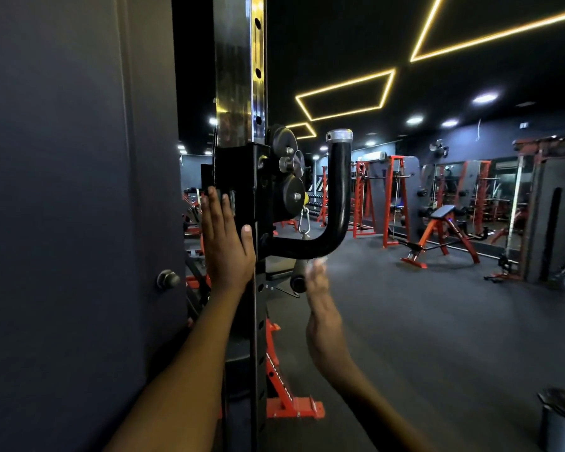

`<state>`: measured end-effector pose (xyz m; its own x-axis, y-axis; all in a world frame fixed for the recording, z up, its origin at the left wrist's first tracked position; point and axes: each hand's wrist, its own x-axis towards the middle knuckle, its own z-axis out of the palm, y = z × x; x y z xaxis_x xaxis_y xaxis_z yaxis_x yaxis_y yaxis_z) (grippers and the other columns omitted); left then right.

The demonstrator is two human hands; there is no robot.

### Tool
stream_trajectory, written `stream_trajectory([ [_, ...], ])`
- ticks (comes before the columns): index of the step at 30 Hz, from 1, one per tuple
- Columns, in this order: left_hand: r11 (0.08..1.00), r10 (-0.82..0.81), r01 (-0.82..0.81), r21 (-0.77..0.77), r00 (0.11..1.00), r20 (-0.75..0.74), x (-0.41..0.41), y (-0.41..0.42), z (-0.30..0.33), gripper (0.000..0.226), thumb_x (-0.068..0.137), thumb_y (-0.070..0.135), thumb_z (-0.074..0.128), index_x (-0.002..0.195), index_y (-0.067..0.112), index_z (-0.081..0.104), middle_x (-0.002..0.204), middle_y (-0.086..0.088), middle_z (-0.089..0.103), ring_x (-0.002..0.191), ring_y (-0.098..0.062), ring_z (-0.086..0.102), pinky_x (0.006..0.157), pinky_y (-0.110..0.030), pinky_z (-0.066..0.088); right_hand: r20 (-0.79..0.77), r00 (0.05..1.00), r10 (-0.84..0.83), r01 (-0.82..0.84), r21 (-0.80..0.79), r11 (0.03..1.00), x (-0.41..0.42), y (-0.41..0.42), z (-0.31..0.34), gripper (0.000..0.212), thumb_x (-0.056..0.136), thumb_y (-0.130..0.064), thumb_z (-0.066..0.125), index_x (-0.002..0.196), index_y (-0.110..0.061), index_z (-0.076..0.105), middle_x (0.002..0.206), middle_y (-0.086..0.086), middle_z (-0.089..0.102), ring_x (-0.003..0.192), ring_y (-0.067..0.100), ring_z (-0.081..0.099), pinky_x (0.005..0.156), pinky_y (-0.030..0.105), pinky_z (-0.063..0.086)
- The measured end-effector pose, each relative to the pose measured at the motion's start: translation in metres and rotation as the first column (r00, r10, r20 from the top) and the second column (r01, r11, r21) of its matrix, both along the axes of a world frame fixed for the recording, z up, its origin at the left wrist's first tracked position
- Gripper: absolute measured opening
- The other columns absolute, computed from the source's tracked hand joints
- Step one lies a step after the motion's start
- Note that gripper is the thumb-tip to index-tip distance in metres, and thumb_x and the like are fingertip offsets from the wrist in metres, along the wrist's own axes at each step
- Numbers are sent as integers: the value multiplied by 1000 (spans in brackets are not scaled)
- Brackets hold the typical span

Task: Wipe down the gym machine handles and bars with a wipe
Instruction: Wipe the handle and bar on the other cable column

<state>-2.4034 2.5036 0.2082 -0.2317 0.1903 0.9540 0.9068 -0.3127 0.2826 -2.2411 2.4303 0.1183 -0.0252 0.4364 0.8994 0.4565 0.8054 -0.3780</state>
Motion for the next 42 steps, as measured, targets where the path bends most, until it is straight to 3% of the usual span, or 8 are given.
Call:
stream_trajectory([
  [5,1000,-17,17,17,1000,-10,-1,3,-1,63,98,27,35,154,6,14,162,-12,5,149,-19,-8,120,-25,-7,-354,933,-59,121,157,980,9,4,52,57,90,13,24,145,1,20,155,6,12,145,23,10,118,39,15],
  [14,1000,-23,23,19,1000,-14,-1,2,-2,64,98,25,38,153,4,15,162,-14,7,148,-20,-7,121,-29,-2,416,815,-405,240,393,887,19,38,0,77,74,16,29,146,-10,22,156,7,18,144,25,10,118,43,13],
  [19,999,-11,12,31,1000,-18,-1,5,-2,63,98,27,35,153,4,16,162,-12,6,149,-20,-7,121,-27,-6,253,899,-359,232,419,878,7,5,55,53,81,4,32,134,2,40,138,22,45,134,28,35,116,38,18],
  [22,999,-22,23,37,1000,-16,0,4,-3,61,98,27,33,153,3,17,162,-13,7,149,-21,-6,121,-27,-5,494,480,-725,594,425,683,2,-1,114,50,81,-5,53,130,0,50,126,17,58,128,30,45,115,45,3],
  [25,998,-45,45,42,999,-16,-1,4,-3,61,98,25,33,153,2,18,162,-13,7,150,-24,-2,121,-29,-3,732,93,-675,795,354,493,-22,-4,124,29,94,-13,41,116,1,54,106,11,63,115,30,53,113,50,-11],
  [31,995,-78,79,61,997,-24,-2,5,-3,58,100,26,30,152,0,21,161,-16,10,150,-24,-1,121,-30,-1,618,565,-546,678,29,734,-60,31,129,18,90,-4,46,103,-3,59,99,12,66,92,27,65,73,33,48],
  [34,995,-72,73,61,997,-13,-1,3,-3,58,100,28,28,152,1,21,161,-15,9,149,-23,-2,121,-27,-3,590,469,-657,564,373,737,-52,44,110,17,78,-6,50,81,-3,67,72,11,67,68,23,68,63,28,50],
  [42,992,-111,111,52,994,-1,0,-3,-1,58,100,25,31,152,3,19,161,-14,10,149,-21,-3,120,-23,-4,618,276,-736,204,710,673,-16,58,87,45,86,-9,35,123,3,57,125,21,59,120,30,54,108,39,33],
])
